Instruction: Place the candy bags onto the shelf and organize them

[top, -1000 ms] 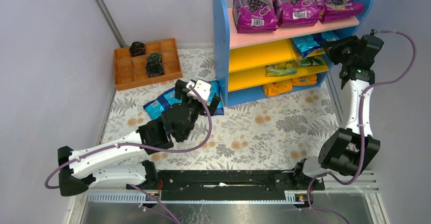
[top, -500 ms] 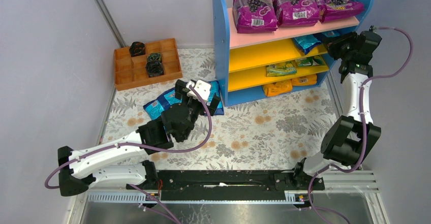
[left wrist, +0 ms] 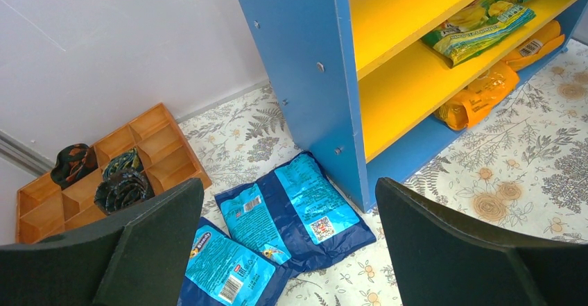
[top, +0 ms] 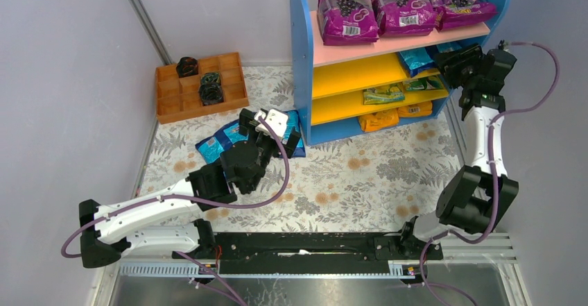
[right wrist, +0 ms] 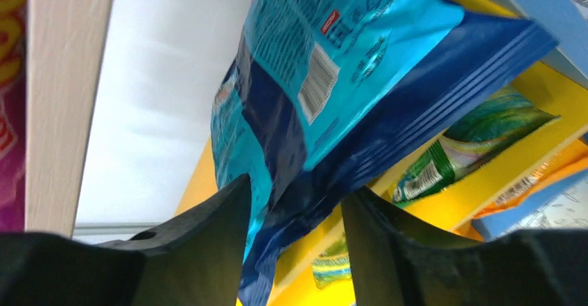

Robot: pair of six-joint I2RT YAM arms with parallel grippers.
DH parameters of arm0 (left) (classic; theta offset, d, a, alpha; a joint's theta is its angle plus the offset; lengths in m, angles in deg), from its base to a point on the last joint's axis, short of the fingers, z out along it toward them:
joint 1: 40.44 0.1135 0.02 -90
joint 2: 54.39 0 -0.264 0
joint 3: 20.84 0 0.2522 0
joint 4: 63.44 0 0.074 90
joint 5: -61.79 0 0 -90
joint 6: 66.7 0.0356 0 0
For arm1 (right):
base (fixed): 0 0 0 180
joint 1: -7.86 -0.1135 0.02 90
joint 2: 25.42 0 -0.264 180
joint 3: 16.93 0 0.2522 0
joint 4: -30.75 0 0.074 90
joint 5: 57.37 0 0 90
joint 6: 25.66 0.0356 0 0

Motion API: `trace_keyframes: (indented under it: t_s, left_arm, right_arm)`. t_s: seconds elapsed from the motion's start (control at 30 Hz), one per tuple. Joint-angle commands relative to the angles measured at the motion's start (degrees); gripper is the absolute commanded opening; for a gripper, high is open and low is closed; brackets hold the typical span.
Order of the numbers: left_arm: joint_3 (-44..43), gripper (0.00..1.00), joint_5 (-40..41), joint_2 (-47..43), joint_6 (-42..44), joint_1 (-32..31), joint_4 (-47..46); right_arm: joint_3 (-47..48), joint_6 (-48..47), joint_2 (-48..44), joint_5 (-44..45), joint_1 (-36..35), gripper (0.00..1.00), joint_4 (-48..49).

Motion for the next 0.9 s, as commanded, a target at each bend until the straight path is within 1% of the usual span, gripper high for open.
trace_keyframes:
  t_s: [0.0, 0.13, 0.2, 0.23, 0.3, 0.33, 0.4, 0.47, 0.53, 0.63, 0.73, 0.77, 0.87]
  left_arm:
    - [-1.91, 0.99, -0.06, 0.28, -0.16, 0.07, -2.26]
    - [-1.65, 0.99, 0.14, 0.69, 0.06, 0.06, -2.64]
    - [-1.36, 0.99, 0.05, 1.02, 0.06, 0.07, -2.99]
    - [-1.19, 0.99, -0.08, 1.19, 0.02, 0.07, -3.25]
    - [-0.72, 0.99, -0.22, 1.59, 0.39, 0.07, -4.01]
    - [-0.49, 0.99, -0.12, 1.88, 0.64, 0.07, -4.42]
    - [-0.09, 0.99, 0.31, 2.73, 1.30, 0.07, -5.04]
    - [0.31, 0.99, 0.83, 3.86, 2.02, 0.07, -6.13]
    - [0.74, 0.99, 1.60, 5.15, 2.62, 0.07, -7.09]
    - [0.93, 0.99, 2.72, 7.77, 0.39, 0.07, -6.42]
    - [-1.05, 0.99, 2.15, 10.16, -6.50, 0.07, -0.81]
    - [-1.47, 0.99, 2.19, 10.72, -9.11, 0.07, 2.49]
    - [-0.66, 0.99, 2.38, 11.41, -20.70, 0.78, 11.11]
  right_arm:
    - [-1.34, -6.26, -8.00, 0.61, -0.60, 0.64, -4.72]
    - [-7.96, -10.24, -17.54, 2.47, -0.62, 0.82, -7.87]
    - [-13.46, -11.64, -22.01, 1.19, -0.60, 0.92, -7.63]
    - [-15.59, -13.11, -23.84, 0.37, -0.67, 0.96, -7.81]
    - [-20.20, -15.48, -27.31, -1.71, -1.20, 1.00, -7.67]
    - [-23.34, -16.06, -28.66, -2.93, -2.08, 1.00, -6.51]
    - [-30.24, -16.63, -31.03, -4.32, -6.85, 1.00, -2.32]
    - [-35.67, -17.16, -32.34, -2.07, -15.59, 1.00, 0.05]
    - [-40.53, -16.81, -32.85, 2.45, -25.55, 1.00, 4.02]
    - [-47.37, -13.94, -31.43, 6.17, -35.19, 1.00, 11.49]
    - [-52.38, -12.00, -27.04, 6.68, -41.31, 1.00, 19.19]
    - [-53.63, -11.83, -25.20, 6.76, -43.10, 1.00, 22.71]
    - [-57.13, -10.75, -19.09, 5.80, -46.58, 1.00, 32.02]
